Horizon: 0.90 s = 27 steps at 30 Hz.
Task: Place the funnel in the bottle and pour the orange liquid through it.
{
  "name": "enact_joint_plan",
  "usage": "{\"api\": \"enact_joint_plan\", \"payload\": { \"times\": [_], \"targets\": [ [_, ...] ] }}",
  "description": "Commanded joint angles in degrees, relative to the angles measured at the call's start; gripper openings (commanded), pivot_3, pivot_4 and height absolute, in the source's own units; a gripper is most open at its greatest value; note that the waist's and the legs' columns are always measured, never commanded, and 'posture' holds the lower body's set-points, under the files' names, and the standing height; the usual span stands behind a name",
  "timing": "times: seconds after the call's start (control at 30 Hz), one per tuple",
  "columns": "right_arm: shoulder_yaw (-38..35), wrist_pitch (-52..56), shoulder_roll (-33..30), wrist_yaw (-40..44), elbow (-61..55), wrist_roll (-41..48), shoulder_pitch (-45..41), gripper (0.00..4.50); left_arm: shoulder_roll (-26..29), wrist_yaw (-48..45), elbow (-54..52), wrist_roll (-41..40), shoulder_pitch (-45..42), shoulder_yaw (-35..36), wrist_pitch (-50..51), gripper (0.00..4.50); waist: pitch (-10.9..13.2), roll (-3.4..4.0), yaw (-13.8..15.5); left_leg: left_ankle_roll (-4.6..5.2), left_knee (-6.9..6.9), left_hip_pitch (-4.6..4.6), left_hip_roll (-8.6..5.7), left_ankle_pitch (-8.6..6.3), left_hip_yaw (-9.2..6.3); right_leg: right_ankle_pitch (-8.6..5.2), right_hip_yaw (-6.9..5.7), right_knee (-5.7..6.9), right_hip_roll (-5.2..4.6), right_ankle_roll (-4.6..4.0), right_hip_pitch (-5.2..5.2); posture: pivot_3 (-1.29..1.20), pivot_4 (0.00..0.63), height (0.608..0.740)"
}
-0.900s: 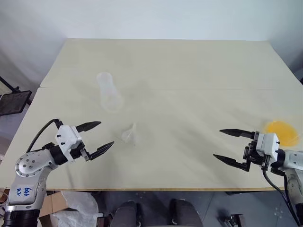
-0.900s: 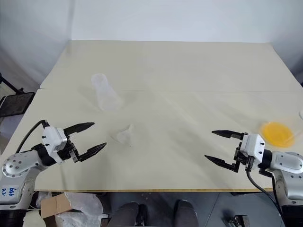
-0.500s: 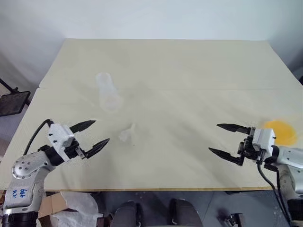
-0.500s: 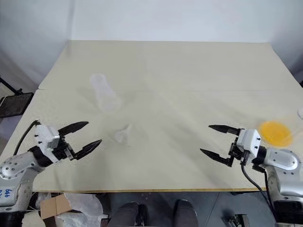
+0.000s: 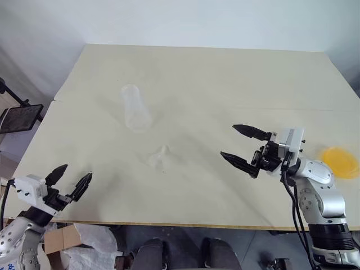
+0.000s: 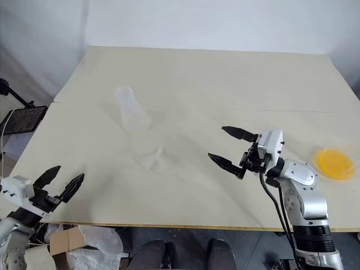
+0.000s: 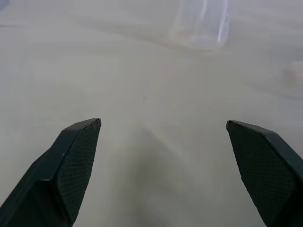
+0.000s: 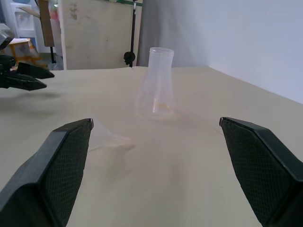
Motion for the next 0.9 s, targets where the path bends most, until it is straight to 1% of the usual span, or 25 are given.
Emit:
{"api": "enact_joint_plan", "payload": {
  "times": [0.03, 0.17, 0.3, 0.37, 0.43, 0.53, 0.77, 0.9],
  "targets": [
    [-2.15, -1.49, -1.00, 0.42, -0.07, -0.44, 1.34, 4.49, 0.93, 2.71, -4.31, -1.44, -6.86, -3.52, 3.08, 4.50, 0.00, 0.00, -0.03, -0.01, 0.00, 0.00, 0.02, 0.00, 0.01, 0.00, 0.00, 0.00, 0.02, 0.00, 0.00, 0.00, 0.150, 0.740],
    [-2.77, -2.26, -1.12, 0.33, 0.07, -0.98, 2.70, 4.49, 1.51, 6.21, -1.17, 0.84, -18.74, -8.57, 7.12, 4.50, 0.00, 0.00, 0.02, -0.01, 0.00, 0.00, 0.01, 0.00, 0.03, 0.00, 0.00, 0.02, 0.06, -0.01, 0.00, 0.00, 0.150, 0.740],
    [-2.82, -2.74, -0.39, -0.51, -0.65, -1.29, 3.36, 4.49, 0.84, 9.52, 5.98, 3.41, -30.24, -12.21, 9.36, 4.50, -0.01, -0.01, -0.02, -0.02, 0.03, 0.00, -0.01, 0.02, 0.06, 0.00, -0.02, 0.12, 0.09, 0.00, -0.01, 0.00, 0.150, 0.740],
    [-2.82, -2.77, 0.14, -1.09, -1.43, -1.08, 3.80, 4.49, 0.10, 9.74, 9.47, 4.75, -35.46, -14.35, 8.89, 4.50, -0.01, -0.01, -0.19, -0.02, 0.03, 0.02, -0.02, 0.02, 0.09, 0.01, -0.02, 0.16, 0.11, 0.00, -0.03, 0.00, 0.150, 0.740],
    [-2.73, -2.83, 0.36, -1.42, -1.78, -1.05, 4.00, 4.49, -0.33, 9.46, 11.74, 5.66, -38.05, -15.65, 8.36, 4.50, -0.01, -0.02, -0.51, -0.02, 0.03, 0.03, -0.01, 0.02, 0.14, 0.01, -0.04, 0.23, 0.14, 0.00, -0.07, 0.00, 0.150, 0.740],
    [-2.72, -2.39, 1.28, -3.11, -4.26, -1.07, 6.04, 4.49, -2.39, 12.02, 19.62, 8.87, -45.44, -17.52, 5.25, 4.50, 0.03, -0.09, -0.64, -0.05, 0.04, 0.01, 0.00, 0.04, 0.18, 0.00, -0.11, 0.29, 0.16, 0.00, -0.13, 0.00, 0.150, 0.740],
    [-2.28, -2.50, 2.43, -5.11, -5.28, -1.59, 6.23, 4.49, -4.10, 12.15, 30.48, 11.95, -53.13, -19.12, 0.45, 4.50, 0.08, -0.17, -0.10, -0.05, 0.07, 0.00, -0.03, 0.05, 0.21, 0.01, -0.13, 0.28, 0.17, 0.01, -0.13, 0.00, 0.150, 0.740],
    [-2.02, -2.68, 2.74, -5.48, -5.25, -1.80, 5.85, 4.49, -3.77, 12.38, 35.64, 13.39, -56.16, -19.53, -0.97, 4.50, 0.09, -0.19, -0.08, -0.06, 0.07, 0.00, -0.03, 0.05, 0.20, 0.01, -0.16, 0.29, 0.18, 0.01, -0.13, 0.00, 0.150, 0.740]
  ]
}}
